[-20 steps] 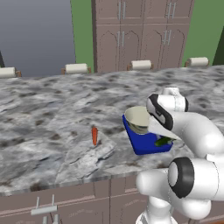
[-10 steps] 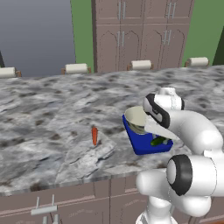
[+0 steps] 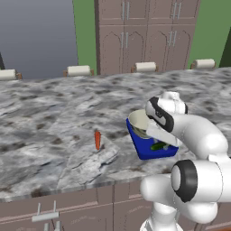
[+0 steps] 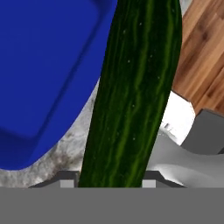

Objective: Place the two vegetables and bowl onto the tray for setting up a vegetable dip station.

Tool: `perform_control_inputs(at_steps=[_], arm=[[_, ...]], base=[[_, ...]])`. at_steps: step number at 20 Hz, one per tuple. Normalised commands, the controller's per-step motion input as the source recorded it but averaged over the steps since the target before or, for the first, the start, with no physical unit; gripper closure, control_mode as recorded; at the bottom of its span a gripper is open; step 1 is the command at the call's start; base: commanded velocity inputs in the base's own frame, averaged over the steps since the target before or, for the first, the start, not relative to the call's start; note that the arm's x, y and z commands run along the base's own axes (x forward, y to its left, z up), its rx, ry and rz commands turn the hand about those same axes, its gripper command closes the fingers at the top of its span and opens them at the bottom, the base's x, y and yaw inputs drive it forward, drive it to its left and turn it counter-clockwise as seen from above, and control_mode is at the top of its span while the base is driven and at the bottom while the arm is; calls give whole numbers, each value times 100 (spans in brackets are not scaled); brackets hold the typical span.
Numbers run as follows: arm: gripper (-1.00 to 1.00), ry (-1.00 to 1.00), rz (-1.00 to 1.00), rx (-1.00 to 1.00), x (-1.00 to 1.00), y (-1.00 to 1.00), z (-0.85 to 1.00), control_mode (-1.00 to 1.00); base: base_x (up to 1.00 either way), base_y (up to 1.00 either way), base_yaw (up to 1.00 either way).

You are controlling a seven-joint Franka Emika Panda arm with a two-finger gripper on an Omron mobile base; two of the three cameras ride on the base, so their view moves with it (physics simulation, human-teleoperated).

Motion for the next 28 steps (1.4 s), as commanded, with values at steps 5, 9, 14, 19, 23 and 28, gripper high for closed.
perform_control_inputs(at_steps=[5, 9, 14, 19, 23, 28], arm=[[100, -1, -10, 0, 11, 10, -10, -100], [100, -1, -8, 0, 11, 8, -12, -100], [100, -1, -4, 0, 13, 5, -11, -100], [100, -1, 0, 0, 12, 0, -9, -100], [100, 0, 0, 0, 10, 0, -7, -100], [100, -1, 0, 0, 7, 0, -6, -100]], base=[[0, 0, 0], [0, 0, 0], [0, 0, 0], [0, 0, 0], [0, 0, 0], [0, 0, 0]])
